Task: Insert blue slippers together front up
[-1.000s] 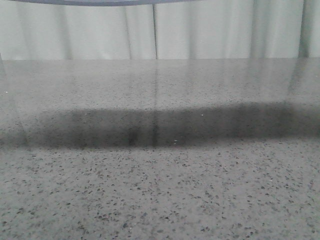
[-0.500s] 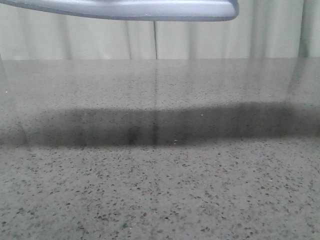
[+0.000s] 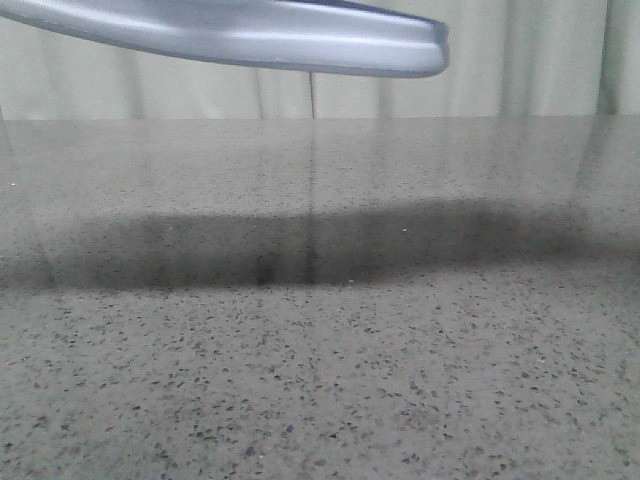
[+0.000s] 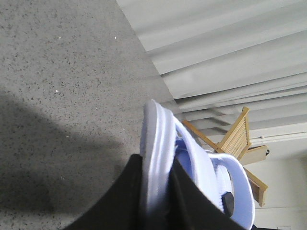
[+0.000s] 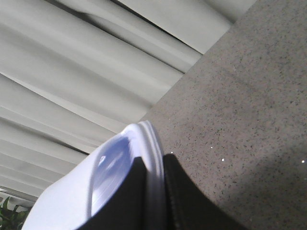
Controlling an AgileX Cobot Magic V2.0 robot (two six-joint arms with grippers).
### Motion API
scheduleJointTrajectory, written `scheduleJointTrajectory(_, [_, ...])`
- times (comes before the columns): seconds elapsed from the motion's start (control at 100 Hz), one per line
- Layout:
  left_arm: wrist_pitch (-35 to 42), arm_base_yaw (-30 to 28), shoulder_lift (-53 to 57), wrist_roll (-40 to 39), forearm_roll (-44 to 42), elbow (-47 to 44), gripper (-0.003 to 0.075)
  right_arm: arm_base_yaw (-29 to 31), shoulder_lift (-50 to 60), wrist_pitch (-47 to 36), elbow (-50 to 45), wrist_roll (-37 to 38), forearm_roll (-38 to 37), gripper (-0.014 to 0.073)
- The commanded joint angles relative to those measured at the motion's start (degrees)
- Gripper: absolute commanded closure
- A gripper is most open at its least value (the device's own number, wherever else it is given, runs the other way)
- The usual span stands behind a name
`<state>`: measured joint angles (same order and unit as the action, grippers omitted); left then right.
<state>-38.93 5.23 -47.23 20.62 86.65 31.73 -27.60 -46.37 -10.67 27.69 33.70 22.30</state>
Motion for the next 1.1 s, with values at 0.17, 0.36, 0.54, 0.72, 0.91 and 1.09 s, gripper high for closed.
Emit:
scheduleJointTrajectory(0.17, [-4.7,0.3,0.4,0.0,7.2,2.1,0.0704,-2.8,-2.9,-6.7,2.2,0.8,-1.0,0.0701])
scheduleJointTrajectory(0.36, [-5.8,0.3,0.4,0.0,8.9,2.1,0.0704,-2.8,-3.7,-7.0,2.2,1.0,-1.0,0.0701])
scheduleJointTrajectory(0.54, [-5.8,0.3,0.4,0.0,8.9,2.1,0.0704,-3.5,-3.8,-7.2,2.2,1.6,-1.0,0.0701])
scheduleJointTrajectory(0.72, [-7.6,0.3,-0.5,0.0,9.8,2.1,0.0704,-4.8,-4.2,-7.9,2.2,1.6,-1.9,0.0701])
scheduleJointTrajectory(0.91, [-10.7,2.7,-3.0,0.7,11.1,2.1,0.0704,-5.1,-6.5,-8.3,2.2,2.3,-2.1,0.0701])
scheduleJointTrajectory(1.09, [-13.7,5.6,-5.8,2.9,14.6,2.1,0.0704,-8.7,-9.5,-10.9,2.2,2.4,-2.1,0.0701])
